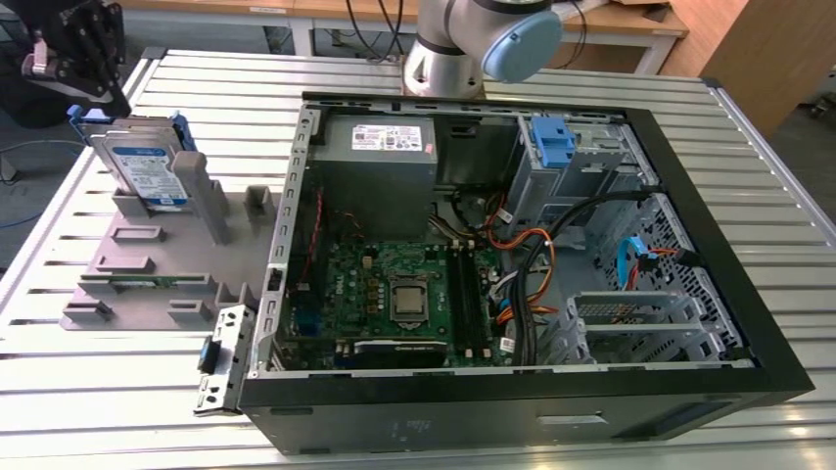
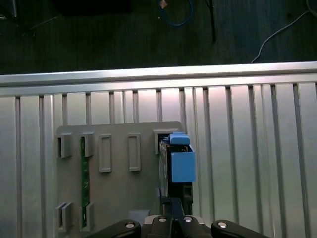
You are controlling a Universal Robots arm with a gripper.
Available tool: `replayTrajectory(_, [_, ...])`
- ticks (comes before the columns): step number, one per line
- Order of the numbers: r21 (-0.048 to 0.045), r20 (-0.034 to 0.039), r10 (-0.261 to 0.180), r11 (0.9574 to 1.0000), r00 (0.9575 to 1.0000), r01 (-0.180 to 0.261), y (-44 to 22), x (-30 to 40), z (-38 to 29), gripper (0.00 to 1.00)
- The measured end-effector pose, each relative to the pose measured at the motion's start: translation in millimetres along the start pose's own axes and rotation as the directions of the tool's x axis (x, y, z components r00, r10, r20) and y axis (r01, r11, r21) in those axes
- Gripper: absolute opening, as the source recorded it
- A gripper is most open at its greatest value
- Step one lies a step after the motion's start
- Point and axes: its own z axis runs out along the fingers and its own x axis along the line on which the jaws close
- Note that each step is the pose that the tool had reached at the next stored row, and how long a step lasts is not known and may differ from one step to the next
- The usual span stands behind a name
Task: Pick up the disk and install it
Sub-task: 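Pick up the disk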
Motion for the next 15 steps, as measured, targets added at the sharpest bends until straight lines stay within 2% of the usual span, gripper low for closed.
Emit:
replayTrajectory(2, [0.0007, 0.0062, -0.016, 0.9999, 0.9999, 0.016, 0.0, 0.0, 0.0, 0.11])
replayTrajectory(6, [0.0023, 0.0072, -0.026, 0.9997, 0.9996, 0.026, 0.0, 0.0, 0.0, 0.11])
replayTrajectory(7, [0.0027, 0.0121, -0.029, 0.9996, 0.9995, 0.029, 0.0, 0.1, 0.1, 0.11])
replayTrajectory(8, [0.0027, 0.0213, -0.033, 0.9995, 0.9992, 0.033, 0.0, 0.1, 0.0, 0.11])
replayTrajectory(9, [0.0032, 0.0272, -0.035, 0.9994, 0.999, 0.035, 0.0, 0.0, 0.0, 0.11])
replayTrajectory(15, [0.0036, 0.0274, -0.036, 0.9993, 0.999, 0.036, 0.0, 0.0, 0.1, 0.11])
